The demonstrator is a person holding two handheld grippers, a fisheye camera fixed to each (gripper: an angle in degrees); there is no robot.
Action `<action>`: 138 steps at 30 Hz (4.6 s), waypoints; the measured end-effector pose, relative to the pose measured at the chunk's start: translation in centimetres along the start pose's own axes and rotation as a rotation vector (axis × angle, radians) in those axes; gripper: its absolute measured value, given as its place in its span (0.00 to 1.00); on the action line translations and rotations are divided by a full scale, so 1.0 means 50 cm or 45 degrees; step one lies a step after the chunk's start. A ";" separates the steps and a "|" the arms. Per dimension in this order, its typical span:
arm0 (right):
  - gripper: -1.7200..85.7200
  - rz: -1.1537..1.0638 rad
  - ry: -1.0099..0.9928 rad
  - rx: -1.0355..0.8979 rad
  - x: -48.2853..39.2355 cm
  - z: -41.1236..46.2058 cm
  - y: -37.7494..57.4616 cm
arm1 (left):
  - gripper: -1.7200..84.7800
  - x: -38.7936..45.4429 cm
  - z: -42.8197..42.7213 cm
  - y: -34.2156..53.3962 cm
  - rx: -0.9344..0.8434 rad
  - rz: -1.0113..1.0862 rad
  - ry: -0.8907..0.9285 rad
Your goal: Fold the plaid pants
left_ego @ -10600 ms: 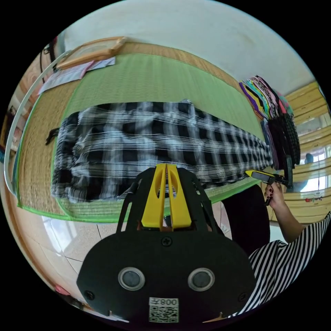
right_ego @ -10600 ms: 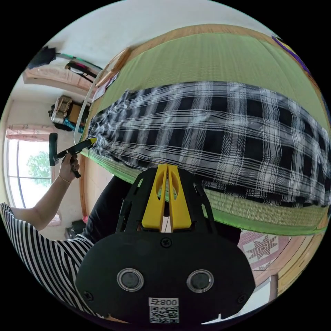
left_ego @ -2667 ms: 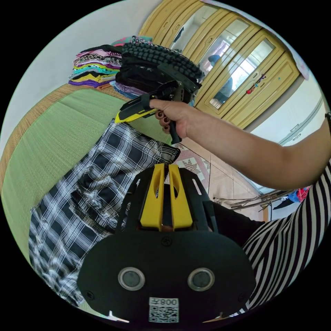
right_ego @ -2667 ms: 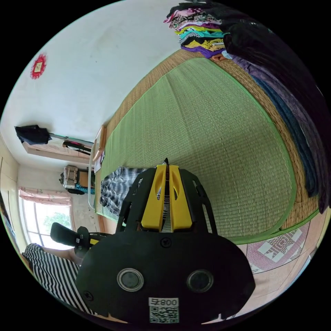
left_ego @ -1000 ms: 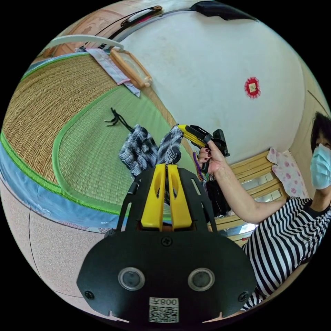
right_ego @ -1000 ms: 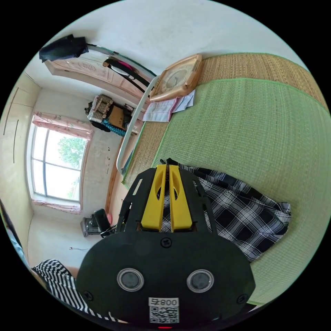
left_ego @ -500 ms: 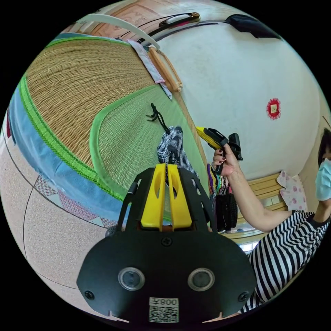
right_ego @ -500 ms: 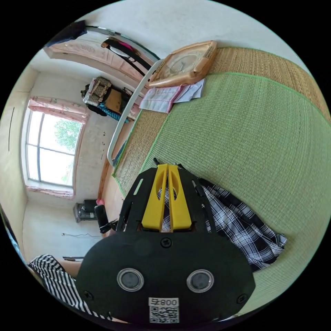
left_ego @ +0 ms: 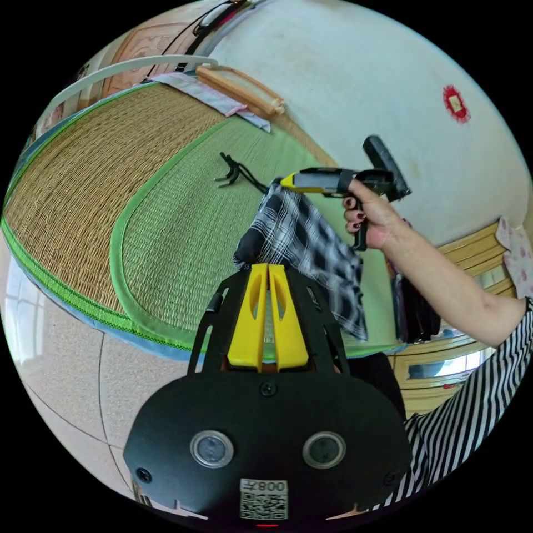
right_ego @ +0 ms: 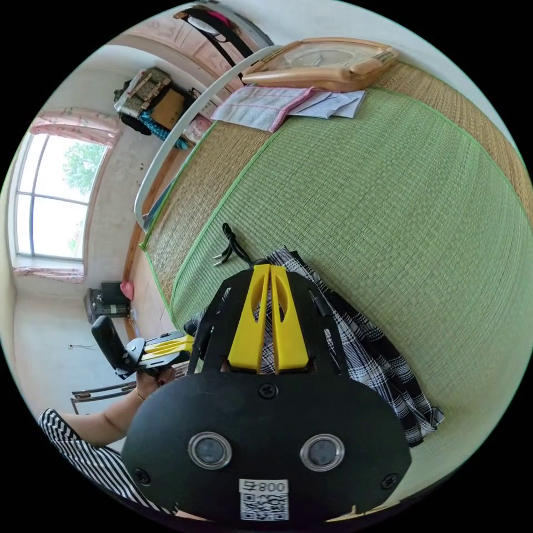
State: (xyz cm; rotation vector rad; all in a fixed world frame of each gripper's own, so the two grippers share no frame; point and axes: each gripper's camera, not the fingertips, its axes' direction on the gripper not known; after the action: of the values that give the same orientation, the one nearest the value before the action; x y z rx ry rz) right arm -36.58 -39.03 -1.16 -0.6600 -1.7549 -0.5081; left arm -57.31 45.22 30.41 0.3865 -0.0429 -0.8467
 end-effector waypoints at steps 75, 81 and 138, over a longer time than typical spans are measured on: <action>0.02 0.430 -0.223 0.323 0.377 0.162 0.698 | 0.03 0.514 0.402 -0.023 -0.566 0.147 0.444; 0.02 0.470 -0.144 0.248 0.412 0.246 0.653 | 0.03 0.542 0.420 -0.029 -0.594 0.214 0.427; 0.07 0.724 -1.193 0.284 0.328 0.838 1.143 | 0.03 0.406 0.419 -0.020 -0.528 0.143 0.493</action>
State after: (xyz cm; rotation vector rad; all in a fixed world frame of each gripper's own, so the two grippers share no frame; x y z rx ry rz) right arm -32.33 33.42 3.62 -1.3041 -2.2785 0.4739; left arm -48.49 23.04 47.21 0.1491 0.4599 -0.6378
